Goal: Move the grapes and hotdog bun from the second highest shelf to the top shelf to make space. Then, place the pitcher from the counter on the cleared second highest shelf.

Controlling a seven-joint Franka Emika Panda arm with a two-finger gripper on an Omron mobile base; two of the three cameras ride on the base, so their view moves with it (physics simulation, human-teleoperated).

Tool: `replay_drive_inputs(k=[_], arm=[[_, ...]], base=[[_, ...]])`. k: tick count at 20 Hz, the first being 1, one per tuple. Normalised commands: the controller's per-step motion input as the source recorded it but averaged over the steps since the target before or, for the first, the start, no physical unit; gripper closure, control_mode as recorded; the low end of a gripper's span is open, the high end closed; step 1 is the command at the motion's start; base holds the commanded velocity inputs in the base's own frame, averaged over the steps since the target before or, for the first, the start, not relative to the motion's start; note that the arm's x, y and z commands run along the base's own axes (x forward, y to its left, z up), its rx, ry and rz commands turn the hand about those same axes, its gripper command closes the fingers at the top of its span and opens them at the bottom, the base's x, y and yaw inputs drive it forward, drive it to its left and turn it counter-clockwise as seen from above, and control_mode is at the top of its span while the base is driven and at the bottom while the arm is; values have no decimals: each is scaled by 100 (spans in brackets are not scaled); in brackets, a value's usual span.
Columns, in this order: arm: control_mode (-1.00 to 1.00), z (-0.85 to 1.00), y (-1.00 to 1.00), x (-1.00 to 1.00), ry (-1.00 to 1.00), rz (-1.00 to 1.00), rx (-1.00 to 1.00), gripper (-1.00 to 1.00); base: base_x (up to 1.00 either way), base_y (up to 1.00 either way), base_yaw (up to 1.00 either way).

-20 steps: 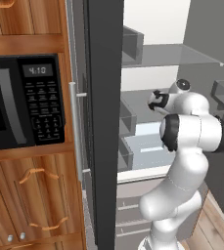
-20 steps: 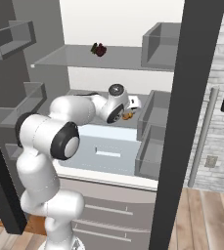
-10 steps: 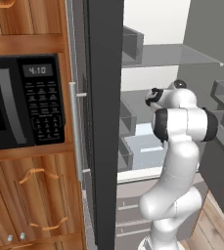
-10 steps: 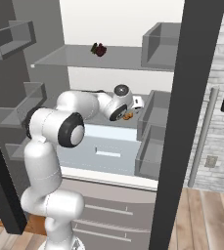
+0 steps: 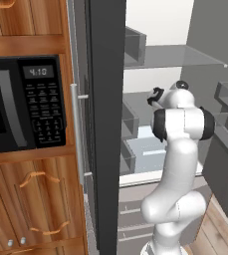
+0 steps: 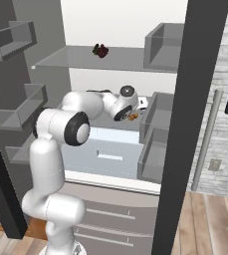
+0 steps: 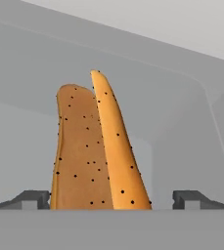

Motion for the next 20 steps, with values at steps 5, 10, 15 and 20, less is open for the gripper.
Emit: replay_drive_inputs(k=[5, 10, 15, 20], arm=[[-100, -42, 0, 9, 4, 0, 0, 100], [-100, -55, 0, 0, 9, 1, 0, 100], [-100, -33, 0, -28, 0, 14, 0, 100], [-100, -1, 4, -87, -15, 16, -1, 100]], base=[[0, 0, 0], [0, 0, 0], [0, 0, 0], [0, 0, 0]])
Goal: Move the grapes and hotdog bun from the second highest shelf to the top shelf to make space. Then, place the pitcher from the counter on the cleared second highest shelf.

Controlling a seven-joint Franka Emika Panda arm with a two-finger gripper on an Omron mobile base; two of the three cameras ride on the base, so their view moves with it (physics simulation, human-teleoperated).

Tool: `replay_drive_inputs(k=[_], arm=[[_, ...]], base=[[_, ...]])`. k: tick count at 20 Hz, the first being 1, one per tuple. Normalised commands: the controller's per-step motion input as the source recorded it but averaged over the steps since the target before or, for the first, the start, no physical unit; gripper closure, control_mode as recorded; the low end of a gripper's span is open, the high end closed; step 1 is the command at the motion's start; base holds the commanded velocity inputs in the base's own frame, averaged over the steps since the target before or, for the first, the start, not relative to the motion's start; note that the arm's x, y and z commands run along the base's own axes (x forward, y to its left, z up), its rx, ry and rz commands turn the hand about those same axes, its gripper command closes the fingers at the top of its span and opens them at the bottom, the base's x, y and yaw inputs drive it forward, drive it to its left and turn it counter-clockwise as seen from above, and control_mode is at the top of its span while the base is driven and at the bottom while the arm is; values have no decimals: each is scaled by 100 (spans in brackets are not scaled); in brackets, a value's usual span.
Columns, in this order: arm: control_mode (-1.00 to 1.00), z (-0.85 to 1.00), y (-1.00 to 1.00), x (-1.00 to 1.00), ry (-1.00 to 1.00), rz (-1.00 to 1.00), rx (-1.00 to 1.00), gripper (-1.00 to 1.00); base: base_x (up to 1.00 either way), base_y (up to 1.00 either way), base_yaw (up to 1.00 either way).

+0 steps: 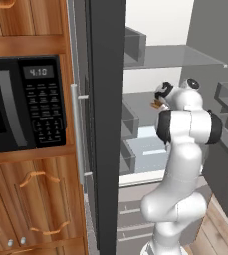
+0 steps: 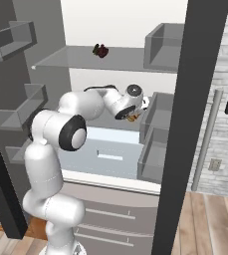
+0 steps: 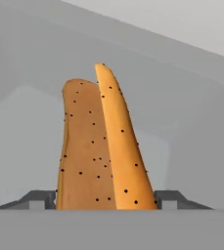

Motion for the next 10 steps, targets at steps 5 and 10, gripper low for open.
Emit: replay_drive_inputs(k=[5, 10], arm=[[-100, 17, 15, -100, -20, 11, -4, 100], [-100, 75, 18, -100, -13, 9, -9, 100]], base=[[0, 0, 0], [0, 0, 0]])
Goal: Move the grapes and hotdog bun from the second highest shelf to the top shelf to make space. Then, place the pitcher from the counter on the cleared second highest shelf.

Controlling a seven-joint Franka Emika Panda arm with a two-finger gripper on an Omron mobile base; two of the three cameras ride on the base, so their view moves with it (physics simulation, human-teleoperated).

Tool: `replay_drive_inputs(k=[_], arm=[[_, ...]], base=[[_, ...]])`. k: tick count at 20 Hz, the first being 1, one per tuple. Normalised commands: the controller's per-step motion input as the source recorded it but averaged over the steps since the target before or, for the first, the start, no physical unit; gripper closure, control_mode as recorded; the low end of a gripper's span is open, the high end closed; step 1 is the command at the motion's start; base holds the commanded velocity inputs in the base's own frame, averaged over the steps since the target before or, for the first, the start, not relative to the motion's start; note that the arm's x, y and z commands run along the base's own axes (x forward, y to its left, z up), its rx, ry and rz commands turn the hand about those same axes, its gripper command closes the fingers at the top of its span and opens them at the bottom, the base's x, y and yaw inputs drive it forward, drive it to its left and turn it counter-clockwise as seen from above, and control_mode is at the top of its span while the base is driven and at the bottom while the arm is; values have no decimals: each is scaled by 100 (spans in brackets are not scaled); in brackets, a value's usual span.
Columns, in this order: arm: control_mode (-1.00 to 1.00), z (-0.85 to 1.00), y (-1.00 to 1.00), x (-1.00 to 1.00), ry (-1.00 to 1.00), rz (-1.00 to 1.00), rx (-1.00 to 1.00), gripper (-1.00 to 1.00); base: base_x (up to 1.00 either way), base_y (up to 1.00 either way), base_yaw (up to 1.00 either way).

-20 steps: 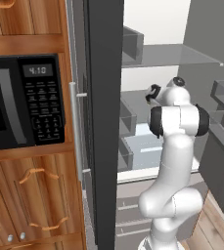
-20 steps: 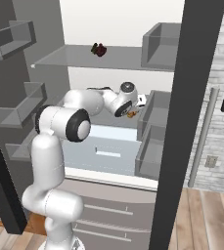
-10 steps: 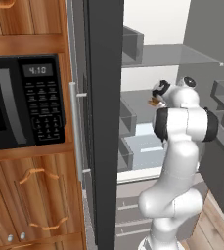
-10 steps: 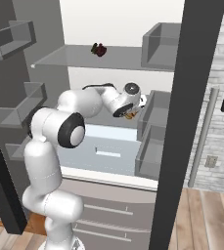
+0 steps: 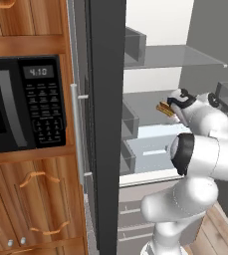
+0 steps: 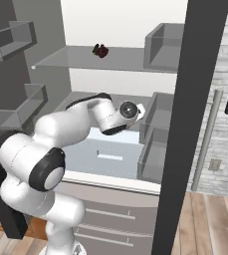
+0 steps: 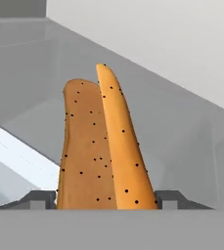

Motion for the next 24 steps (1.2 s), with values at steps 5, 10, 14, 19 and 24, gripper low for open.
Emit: replay_drive_inputs(k=[5, 10, 14, 19, 24], arm=[[-100, 99, 20, -92, -3, 3, -10, 100], [-100, 100, 21, -86, 1, 0, -11, 100], [-100, 98, 15, -85, 5, 0, -10, 100], [-100, 43, 0, -100, 2, -1, -1, 100], [-100, 51, 0, -61, 0, -8, 6, 100]], base=[[0, 0, 0], [0, 0, 0], [0, 0, 0], [0, 0, 0], [0, 0, 0]])
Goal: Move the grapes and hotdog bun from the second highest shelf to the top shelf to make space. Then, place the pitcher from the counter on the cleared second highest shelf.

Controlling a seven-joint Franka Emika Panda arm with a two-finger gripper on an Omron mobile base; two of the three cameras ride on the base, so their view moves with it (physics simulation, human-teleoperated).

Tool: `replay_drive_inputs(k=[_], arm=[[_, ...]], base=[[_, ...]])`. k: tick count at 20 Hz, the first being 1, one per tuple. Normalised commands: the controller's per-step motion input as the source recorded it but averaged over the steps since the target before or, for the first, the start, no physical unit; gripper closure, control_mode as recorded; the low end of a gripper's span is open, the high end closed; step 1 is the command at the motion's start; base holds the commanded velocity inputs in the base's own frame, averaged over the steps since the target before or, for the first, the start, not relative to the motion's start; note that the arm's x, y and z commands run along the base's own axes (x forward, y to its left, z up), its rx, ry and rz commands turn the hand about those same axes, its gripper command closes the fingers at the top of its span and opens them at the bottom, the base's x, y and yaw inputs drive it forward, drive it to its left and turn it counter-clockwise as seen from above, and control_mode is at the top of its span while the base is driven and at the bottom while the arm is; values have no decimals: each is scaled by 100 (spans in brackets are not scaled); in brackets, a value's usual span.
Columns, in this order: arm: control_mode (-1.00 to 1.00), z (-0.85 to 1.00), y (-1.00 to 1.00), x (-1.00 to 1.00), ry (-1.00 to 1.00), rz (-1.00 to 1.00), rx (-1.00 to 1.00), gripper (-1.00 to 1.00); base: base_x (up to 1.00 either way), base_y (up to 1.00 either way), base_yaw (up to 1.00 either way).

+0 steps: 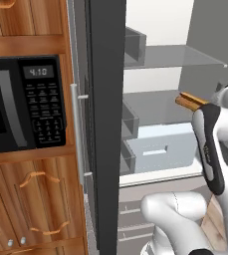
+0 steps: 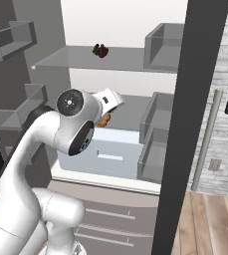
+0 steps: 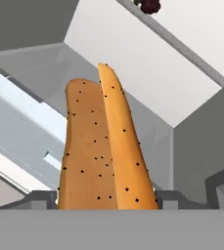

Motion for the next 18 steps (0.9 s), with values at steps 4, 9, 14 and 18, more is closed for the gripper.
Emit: replay_drive_inputs(k=[4, 9, 14, 18], arm=[[-100, 65, 0, -7, -2, -15, 13, 100], [-100, 58, -13, 0, 0, -11, 20, 100], [-100, 43, -36, 4, -5, 0, 23, 100], [-100, 31, -18, 27, -10, 0, 18, 100]], base=[[0, 0, 0], [0, 0, 0], [0, 0, 0], [0, 0, 0]])
